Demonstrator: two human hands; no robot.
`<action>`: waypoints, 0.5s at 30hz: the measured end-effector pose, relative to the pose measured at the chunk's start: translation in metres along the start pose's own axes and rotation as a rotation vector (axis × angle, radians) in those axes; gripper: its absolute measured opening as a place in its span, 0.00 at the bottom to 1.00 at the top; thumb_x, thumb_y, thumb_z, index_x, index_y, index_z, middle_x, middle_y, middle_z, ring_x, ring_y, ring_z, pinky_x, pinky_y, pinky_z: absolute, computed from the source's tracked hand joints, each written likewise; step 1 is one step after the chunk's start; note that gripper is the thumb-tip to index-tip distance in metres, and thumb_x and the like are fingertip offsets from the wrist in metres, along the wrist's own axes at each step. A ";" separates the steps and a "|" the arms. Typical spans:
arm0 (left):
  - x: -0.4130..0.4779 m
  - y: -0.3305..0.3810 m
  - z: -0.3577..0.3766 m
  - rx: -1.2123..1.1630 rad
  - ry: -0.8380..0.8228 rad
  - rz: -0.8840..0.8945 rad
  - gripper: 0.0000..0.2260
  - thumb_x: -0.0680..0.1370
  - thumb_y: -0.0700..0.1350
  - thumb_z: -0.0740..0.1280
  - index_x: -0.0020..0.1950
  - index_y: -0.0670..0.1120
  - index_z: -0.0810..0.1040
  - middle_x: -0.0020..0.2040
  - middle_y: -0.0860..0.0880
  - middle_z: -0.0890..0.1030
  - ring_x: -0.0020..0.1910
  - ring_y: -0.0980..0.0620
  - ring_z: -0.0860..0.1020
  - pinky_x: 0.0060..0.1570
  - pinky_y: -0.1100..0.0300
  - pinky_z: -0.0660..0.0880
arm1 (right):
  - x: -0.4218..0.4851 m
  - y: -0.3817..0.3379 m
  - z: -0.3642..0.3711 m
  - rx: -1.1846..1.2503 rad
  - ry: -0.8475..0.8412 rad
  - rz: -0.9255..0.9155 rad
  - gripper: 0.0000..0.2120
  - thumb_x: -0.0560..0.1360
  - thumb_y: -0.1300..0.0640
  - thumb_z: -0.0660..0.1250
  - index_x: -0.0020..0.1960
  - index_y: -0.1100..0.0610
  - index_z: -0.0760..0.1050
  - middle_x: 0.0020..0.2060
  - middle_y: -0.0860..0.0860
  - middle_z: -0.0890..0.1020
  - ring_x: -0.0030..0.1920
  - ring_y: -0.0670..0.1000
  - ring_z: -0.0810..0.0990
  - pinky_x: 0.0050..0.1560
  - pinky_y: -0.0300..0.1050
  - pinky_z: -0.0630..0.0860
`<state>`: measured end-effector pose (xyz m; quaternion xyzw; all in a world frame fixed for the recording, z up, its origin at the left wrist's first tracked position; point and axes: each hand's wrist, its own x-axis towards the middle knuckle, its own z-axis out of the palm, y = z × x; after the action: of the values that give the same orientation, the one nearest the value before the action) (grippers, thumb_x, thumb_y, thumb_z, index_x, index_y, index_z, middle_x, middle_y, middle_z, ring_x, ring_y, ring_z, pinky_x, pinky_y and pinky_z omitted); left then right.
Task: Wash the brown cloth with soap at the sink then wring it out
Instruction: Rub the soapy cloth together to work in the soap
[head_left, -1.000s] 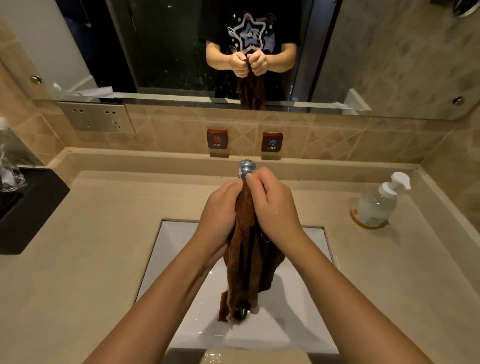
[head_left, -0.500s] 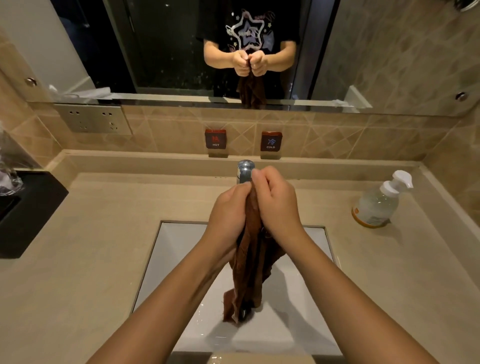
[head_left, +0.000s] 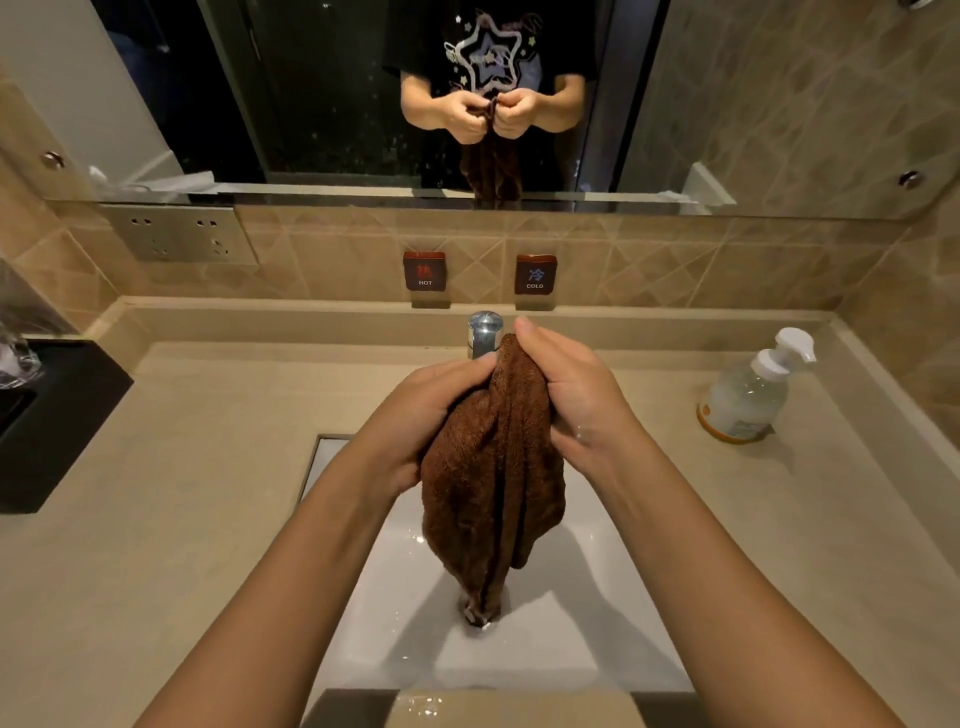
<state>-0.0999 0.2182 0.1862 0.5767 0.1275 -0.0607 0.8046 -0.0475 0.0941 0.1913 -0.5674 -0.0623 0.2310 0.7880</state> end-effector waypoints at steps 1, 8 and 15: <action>-0.002 0.000 0.002 0.022 0.024 0.026 0.11 0.77 0.46 0.65 0.50 0.40 0.81 0.45 0.43 0.84 0.44 0.48 0.81 0.46 0.59 0.79 | 0.001 0.001 0.002 -0.103 0.058 -0.034 0.14 0.78 0.51 0.61 0.44 0.61 0.77 0.35 0.54 0.77 0.39 0.52 0.76 0.46 0.49 0.74; -0.015 -0.002 0.036 0.200 0.163 0.187 0.14 0.80 0.44 0.59 0.44 0.41 0.82 0.39 0.47 0.81 0.41 0.52 0.78 0.45 0.56 0.73 | 0.017 0.006 0.018 -0.657 0.584 -0.464 0.26 0.81 0.53 0.53 0.25 0.53 0.58 0.21 0.46 0.64 0.23 0.44 0.63 0.23 0.33 0.61; -0.013 -0.010 0.029 0.050 0.113 0.144 0.13 0.80 0.44 0.59 0.49 0.37 0.80 0.41 0.44 0.83 0.41 0.52 0.81 0.42 0.59 0.77 | 0.037 0.021 0.009 -0.794 0.573 -0.527 0.25 0.81 0.51 0.53 0.26 0.55 0.62 0.22 0.48 0.67 0.24 0.46 0.65 0.24 0.35 0.60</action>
<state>-0.1109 0.1867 0.1898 0.6066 0.1293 0.0265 0.7839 -0.0243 0.1229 0.1692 -0.8262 -0.0674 -0.1788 0.5300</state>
